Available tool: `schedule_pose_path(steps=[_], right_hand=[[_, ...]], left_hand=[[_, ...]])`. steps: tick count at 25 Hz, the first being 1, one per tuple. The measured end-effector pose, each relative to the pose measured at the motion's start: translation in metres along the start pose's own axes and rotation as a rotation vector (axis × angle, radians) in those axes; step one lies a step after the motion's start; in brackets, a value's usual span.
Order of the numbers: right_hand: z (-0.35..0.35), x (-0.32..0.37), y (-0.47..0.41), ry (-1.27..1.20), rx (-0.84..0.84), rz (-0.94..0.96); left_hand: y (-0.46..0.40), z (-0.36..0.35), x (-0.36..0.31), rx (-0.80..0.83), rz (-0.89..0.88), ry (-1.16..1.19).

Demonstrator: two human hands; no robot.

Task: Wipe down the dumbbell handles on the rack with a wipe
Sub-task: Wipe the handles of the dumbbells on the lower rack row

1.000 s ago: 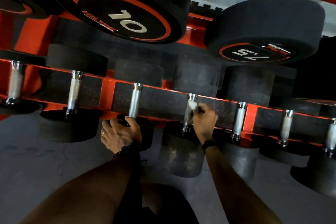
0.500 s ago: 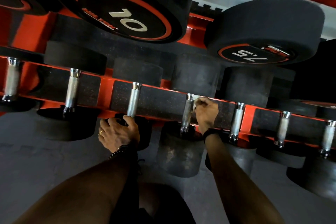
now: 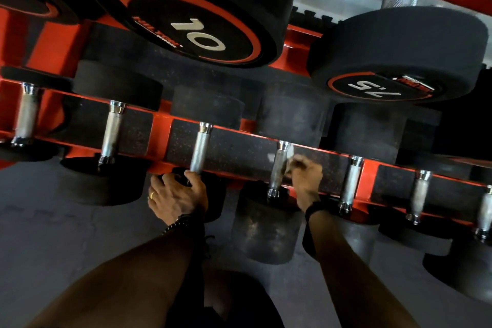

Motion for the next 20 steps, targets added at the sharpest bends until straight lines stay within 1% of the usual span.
schedule_pose_path(steps=[2, 3, 4, 7, 9, 10, 12, 14, 16, 18, 20], right_hand=[[0.014, -0.029, 0.02, 0.183, 0.09, -0.056], [0.015, -0.034, 0.018, 0.168, 0.102, -0.084], [0.01, -0.03, 0.009, 0.088, 0.097, -0.124], [-0.015, 0.0, -0.026, -0.229, 0.006, -0.228], [-0.017, 0.004, -0.014, -0.287, 0.033, -0.225], [-0.013, -0.002, 0.002, -0.259, 0.107, -0.224], [-0.012, -0.015, 0.032, -0.218, 0.338, -0.28], [-0.025, -0.009, 0.026, -0.247, 0.526, -0.34], [-0.048, 0.01, 0.0, -0.392, 0.549, -0.404], [-0.064, 0.007, -0.005, -0.506, 0.562, -0.435], [-0.054, -0.018, 0.018, -0.333, 0.552, -0.458]], left_hand=[[0.001, 0.0, 0.0, 0.003, 0.001, -0.002], [0.001, 0.0, 0.0, -0.002, -0.001, 0.001], [0.001, 0.001, -0.001, -0.009, -0.003, 0.007], [0.001, 0.001, -0.001, -0.009, -0.009, 0.002], [0.0, 0.0, -0.001, -0.004, -0.014, -0.01], [0.0, -0.001, -0.001, -0.002, -0.014, -0.008], [0.0, -0.001, 0.001, -0.014, -0.012, 0.001], [0.001, 0.0, -0.001, -0.033, -0.014, 0.005], [0.001, 0.002, -0.002, -0.041, -0.03, 0.002], [0.001, 0.002, -0.003, -0.049, -0.033, -0.003], [0.0, 0.001, -0.001, -0.037, -0.02, -0.009]])
Point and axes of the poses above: each hand's wrist, its own y-axis away from the middle knuckle, its own z-axis out of the back of the hand, x = y × z, the point moved 7 cm from there along -y, towards the middle knuckle, and after that the axes turned 13 degrees about -y, right-handed, at the moved point
